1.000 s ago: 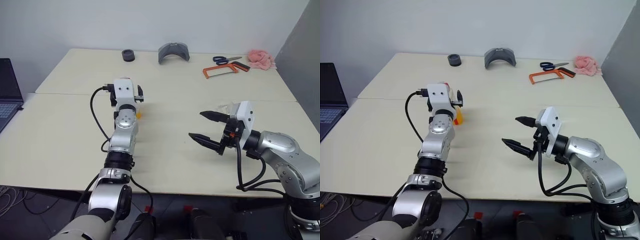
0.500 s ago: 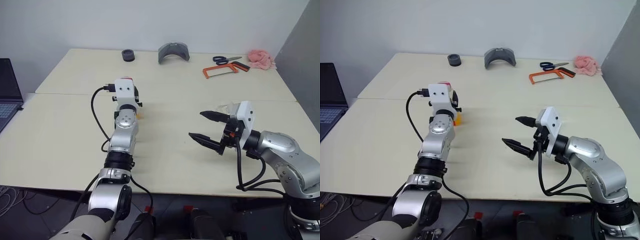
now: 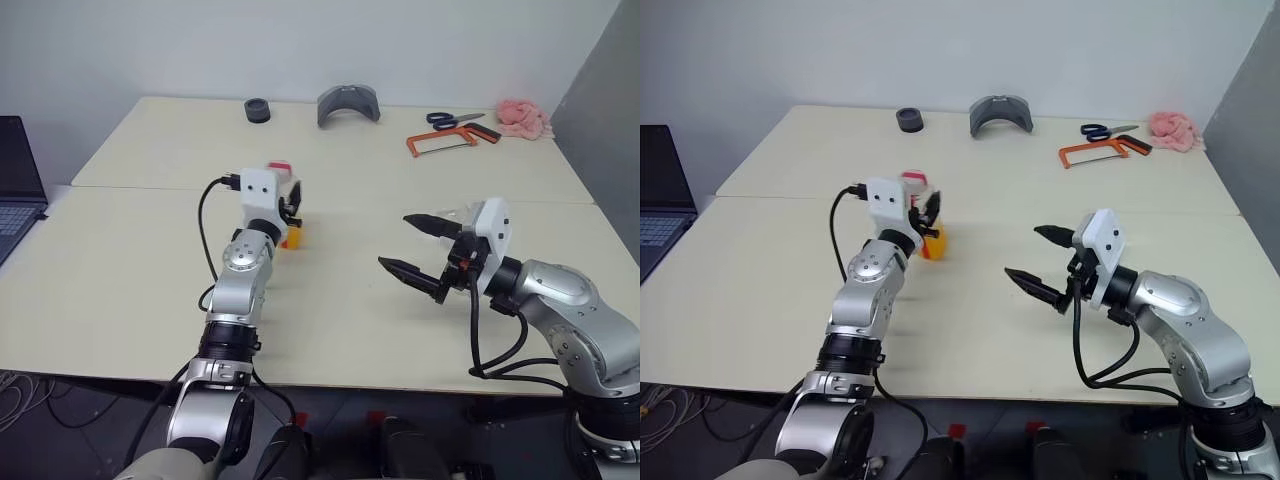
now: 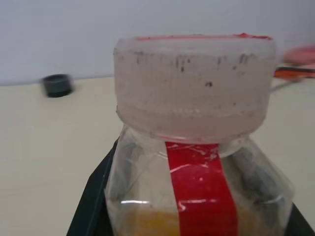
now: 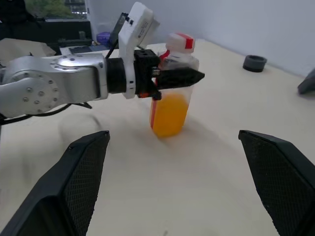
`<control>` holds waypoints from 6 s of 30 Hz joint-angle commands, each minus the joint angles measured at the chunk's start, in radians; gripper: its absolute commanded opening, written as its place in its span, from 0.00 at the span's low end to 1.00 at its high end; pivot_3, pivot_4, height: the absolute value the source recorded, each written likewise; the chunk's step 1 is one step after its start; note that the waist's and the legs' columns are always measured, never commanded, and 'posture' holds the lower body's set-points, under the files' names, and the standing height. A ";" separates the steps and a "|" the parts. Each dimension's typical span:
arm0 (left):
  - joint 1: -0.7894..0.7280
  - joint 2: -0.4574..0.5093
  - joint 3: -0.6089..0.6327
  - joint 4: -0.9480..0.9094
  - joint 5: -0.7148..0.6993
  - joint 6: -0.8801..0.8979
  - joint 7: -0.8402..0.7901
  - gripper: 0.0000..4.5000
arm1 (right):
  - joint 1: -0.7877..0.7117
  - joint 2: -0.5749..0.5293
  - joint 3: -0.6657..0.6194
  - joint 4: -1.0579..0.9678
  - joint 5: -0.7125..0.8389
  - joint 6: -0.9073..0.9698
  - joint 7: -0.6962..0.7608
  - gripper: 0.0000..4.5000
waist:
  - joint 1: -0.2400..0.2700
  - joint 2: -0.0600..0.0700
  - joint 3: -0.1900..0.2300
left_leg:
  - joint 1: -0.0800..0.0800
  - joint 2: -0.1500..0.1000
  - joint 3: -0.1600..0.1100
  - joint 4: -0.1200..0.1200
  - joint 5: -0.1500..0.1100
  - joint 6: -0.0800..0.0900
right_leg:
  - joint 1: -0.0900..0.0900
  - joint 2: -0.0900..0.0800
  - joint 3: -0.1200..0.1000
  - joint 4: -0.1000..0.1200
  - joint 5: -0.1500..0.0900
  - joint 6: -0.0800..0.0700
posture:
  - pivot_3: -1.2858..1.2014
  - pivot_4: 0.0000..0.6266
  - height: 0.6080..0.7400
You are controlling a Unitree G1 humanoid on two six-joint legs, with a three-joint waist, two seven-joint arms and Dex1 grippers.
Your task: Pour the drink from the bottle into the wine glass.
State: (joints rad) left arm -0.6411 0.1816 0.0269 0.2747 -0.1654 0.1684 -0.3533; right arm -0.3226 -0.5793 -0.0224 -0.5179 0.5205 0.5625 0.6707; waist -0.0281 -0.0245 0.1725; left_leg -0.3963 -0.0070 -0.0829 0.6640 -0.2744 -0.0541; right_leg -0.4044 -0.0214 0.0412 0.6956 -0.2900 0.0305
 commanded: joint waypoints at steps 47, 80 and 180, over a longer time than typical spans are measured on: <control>-0.143 0.083 -0.157 0.182 -0.150 -0.167 -0.977 0.39 | -0.215 0.103 0.144 -0.048 0.069 0.272 -0.142 0.00 | -0.006 0.001 0.000 | 0.000 0.000 -0.003 0.000 -0.002 0.005 | -0.001 0.001 0.000 0.000 0.000 0.000 | 0.52 0.24 1.00; -0.142 0.058 -0.160 0.143 -0.151 -0.191 -0.944 0.39 | -0.171 0.209 0.079 -0.086 0.116 0.313 -0.313 0.91 | -0.006 0.001 0.000 | -0.001 0.000 -0.005 0.000 -0.002 0.005 | -0.001 0.001 0.000 0.000 0.000 0.000 | 0.52 0.24 1.00; -0.189 0.004 -0.145 0.264 -0.117 -0.259 -0.939 0.38 | -0.043 0.344 0.081 -0.216 -0.063 0.262 -0.487 0.98 | -0.012 0.002 0.001 | -0.002 -0.001 -0.007 0.000 -0.002 0.004 | -0.002 0.002 0.000 0.000 0.000 0.000 | 0.52 0.24 1.00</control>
State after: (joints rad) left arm -0.8177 0.1905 -0.1215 0.5693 -0.2740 -0.0727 -1.2969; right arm -0.3463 -0.2441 0.0561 -0.7197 0.4633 0.8552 0.1923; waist -0.0401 -0.0227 0.1734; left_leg -0.3980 -0.0077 -0.0902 0.6642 -0.2767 -0.0496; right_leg -0.4063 -0.0191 0.0407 0.6961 -0.2902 0.0303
